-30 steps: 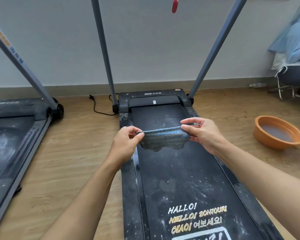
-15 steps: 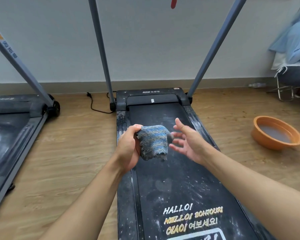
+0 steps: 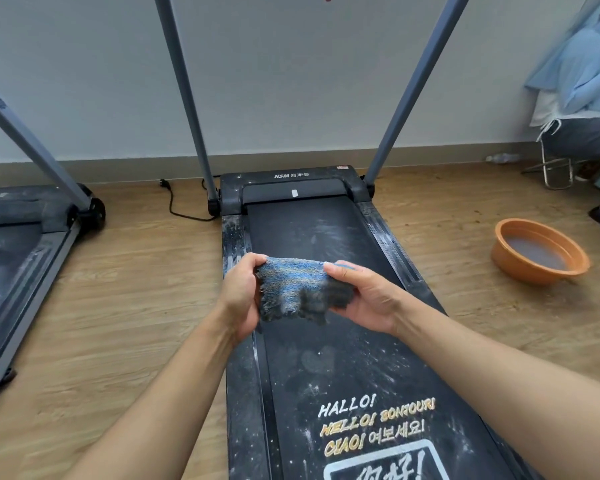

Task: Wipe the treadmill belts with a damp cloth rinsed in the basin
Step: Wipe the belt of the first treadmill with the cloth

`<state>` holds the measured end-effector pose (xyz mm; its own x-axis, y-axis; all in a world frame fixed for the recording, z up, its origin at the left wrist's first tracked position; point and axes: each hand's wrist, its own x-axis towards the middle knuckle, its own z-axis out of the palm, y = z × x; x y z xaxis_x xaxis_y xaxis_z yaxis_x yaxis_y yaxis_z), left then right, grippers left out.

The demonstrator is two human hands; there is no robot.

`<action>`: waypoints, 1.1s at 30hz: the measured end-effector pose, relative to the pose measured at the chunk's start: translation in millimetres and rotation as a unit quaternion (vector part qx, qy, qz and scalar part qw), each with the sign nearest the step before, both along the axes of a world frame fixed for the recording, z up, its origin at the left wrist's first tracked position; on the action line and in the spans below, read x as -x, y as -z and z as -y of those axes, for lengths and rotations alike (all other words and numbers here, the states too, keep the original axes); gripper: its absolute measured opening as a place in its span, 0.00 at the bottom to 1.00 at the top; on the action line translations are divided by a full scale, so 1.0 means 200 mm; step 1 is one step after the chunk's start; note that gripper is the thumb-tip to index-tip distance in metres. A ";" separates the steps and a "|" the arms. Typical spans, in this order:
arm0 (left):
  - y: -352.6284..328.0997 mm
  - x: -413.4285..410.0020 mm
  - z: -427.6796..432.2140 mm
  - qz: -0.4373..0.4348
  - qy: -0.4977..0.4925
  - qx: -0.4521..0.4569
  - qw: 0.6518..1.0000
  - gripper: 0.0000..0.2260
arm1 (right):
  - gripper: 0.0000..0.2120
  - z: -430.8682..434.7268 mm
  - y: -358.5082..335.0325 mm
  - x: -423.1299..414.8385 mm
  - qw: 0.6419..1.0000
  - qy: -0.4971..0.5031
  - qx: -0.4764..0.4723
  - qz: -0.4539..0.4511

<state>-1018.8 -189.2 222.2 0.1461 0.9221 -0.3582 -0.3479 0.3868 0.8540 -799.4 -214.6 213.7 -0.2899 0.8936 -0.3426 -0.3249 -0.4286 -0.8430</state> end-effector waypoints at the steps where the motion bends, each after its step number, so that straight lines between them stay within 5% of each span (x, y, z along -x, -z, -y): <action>1: 0.03 0.01 -0.01 -0.056 -0.022 -0.012 0.998 0.06 | 0.11 -0.01 0.00 0.00 0.999 0.018 -0.006 0.032; 4: 0.11 0.02 -0.03 -0.245 -0.030 -0.107 0.963 0.08 | 0.11 -0.01 0.00 0.01 0.964 0.080 -0.065 0.247; 9: 0.14 -0.03 -0.01 -0.320 -0.025 -0.152 0.935 0.07 | 0.11 -0.02 -0.05 0.11 0.882 0.152 -0.151 0.420; 14: 0.15 -0.07 0.01 -0.147 0.016 -0.053 0.988 0.21 | 0.13 0.01 -0.24 0.21 0.941 -0.047 -0.138 0.304; 18: 0.18 -0.07 0.00 -0.045 0.033 -0.024 0.998 0.12 | 0.09 -0.05 -0.21 0.15 0.913 0.071 -0.181 0.358; 20: 0.21 -0.07 0.00 -0.022 0.043 -0.018 0.999 0.08 | 0.16 -0.05 -0.12 0.11 0.908 0.082 -0.115 0.395; 23: 0.24 -0.09 0.00 0.016 0.062 -0.004 0.998 0.08 | 0.22 0.02 0.00 0.09 0.967 0.013 0.050 0.248; 27: 0.36 -0.11 0.00 0.024 0.056 0.021 0.998 0.03 | 0.14 0.08 0.13 0.06 0.982 0.038 0.060 0.175; 33: 0.64 -0.07 0.07 -0.040 0.099 0.063 0.992 0.06 | 0.05 0.06 0.27 0.10 0.953 0.056 0.038 0.295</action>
